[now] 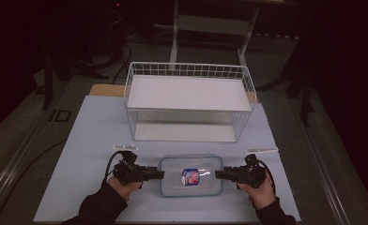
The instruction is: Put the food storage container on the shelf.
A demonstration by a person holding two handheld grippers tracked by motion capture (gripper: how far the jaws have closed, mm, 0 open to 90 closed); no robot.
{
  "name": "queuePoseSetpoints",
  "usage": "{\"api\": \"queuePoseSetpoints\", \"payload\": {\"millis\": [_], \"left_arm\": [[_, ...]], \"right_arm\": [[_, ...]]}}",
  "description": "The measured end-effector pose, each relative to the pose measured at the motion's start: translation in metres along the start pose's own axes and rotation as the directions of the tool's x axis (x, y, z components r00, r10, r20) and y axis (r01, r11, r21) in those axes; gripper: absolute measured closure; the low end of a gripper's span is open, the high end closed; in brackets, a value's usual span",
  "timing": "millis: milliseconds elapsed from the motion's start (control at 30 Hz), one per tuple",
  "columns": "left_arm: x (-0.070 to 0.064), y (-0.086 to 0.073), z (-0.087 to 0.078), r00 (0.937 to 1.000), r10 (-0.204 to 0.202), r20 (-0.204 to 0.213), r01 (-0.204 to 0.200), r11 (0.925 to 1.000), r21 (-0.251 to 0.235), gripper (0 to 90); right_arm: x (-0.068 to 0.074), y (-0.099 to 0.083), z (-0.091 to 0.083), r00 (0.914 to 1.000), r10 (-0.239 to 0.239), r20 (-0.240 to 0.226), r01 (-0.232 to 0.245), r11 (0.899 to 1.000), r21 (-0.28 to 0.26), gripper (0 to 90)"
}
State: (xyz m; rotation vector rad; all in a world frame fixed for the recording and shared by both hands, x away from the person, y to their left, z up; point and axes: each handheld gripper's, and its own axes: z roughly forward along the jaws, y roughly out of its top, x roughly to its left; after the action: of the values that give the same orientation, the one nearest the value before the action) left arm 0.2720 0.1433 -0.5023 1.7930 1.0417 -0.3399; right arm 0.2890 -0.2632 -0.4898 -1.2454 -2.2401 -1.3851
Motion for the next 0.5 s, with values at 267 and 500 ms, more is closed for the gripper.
{"api": "queuePoseSetpoints", "payload": {"millis": [267, 500], "left_arm": [[0.000, 0.012, -0.005, 0.9997, 0.023, -0.006, -0.023, 0.9989, -0.040, 57.9], [0.004, 0.027, -0.011, 0.9982, 0.058, -0.018, -0.059, 0.9956, -0.073, 57.9]], "right_arm": [[0.002, 0.013, -0.001, 0.9995, -0.030, 0.007, 0.030, 0.999, -0.020, 52.8], [0.002, 0.032, -0.002, 0.9974, -0.071, 0.011, 0.071, 0.996, -0.046, 53.1]]}}
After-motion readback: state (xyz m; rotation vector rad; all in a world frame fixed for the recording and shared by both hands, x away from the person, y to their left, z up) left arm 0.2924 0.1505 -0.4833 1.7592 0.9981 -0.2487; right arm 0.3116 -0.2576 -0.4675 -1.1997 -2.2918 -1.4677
